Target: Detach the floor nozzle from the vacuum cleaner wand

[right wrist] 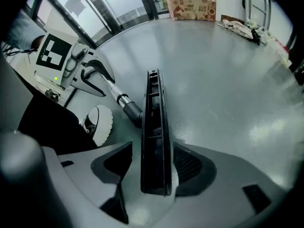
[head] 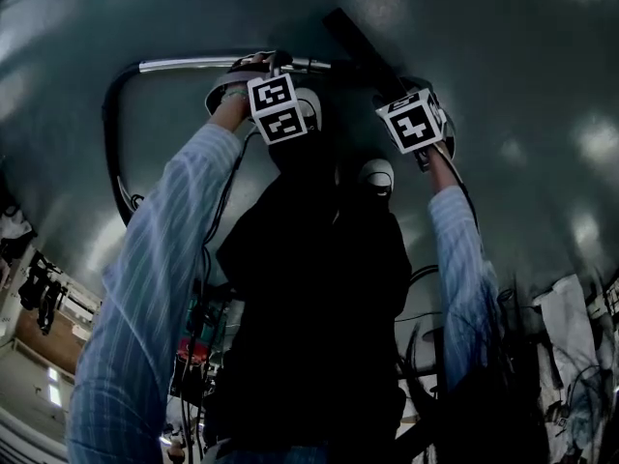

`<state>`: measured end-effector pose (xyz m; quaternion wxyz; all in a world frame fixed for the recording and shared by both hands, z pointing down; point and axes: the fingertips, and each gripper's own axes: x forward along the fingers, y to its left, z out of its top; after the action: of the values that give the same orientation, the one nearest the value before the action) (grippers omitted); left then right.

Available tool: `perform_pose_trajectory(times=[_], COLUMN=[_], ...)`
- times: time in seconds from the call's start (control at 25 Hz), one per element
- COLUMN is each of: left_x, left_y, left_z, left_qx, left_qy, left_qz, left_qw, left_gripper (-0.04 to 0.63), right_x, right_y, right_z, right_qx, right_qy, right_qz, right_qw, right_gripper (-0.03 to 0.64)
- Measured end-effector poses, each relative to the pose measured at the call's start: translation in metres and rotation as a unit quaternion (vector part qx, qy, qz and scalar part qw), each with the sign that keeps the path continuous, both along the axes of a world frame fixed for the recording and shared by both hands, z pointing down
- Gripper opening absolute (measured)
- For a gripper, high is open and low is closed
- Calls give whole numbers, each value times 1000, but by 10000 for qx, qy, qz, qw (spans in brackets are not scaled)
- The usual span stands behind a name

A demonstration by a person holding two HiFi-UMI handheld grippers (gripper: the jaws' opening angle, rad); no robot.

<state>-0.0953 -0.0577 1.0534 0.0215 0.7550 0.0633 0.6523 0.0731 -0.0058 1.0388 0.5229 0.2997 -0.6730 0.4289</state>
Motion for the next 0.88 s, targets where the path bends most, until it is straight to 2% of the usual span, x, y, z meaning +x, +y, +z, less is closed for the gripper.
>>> perform_pose_trajectory(times=[0.2, 0.36, 0.4, 0.52, 0.72, 0.88], left_x=[7, 11, 12, 14, 11, 9], left_y=[-5, -2, -3, -7, -4, -5], left_z=[20, 36, 37, 33, 35, 33], left_qx=[1, 78, 72, 59, 96, -25], left_qy=[-89, -183, -210, -290, -426, -426], left_qz=[47, 267, 282, 246, 116, -100], left_qw=[9999, 9994, 9994, 9993, 9990, 9990], left_gripper=[156, 156, 156, 156, 160, 166], right_x=[-1, 3, 4, 7, 8, 6], right_y=[-14, -14, -16, -17, -12, -11], right_z=[14, 23, 21, 17, 16, 13], right_qx=[280, 165, 142, 103, 1, -186], right_qy=[84, 77, 48, 52, 367, 227], right_qz=[7, 209, 307, 361, 307, 437], right_qw=[9996, 9996, 9994, 9993, 9989, 9986], right_gripper=[250, 247, 223, 215, 212, 212])
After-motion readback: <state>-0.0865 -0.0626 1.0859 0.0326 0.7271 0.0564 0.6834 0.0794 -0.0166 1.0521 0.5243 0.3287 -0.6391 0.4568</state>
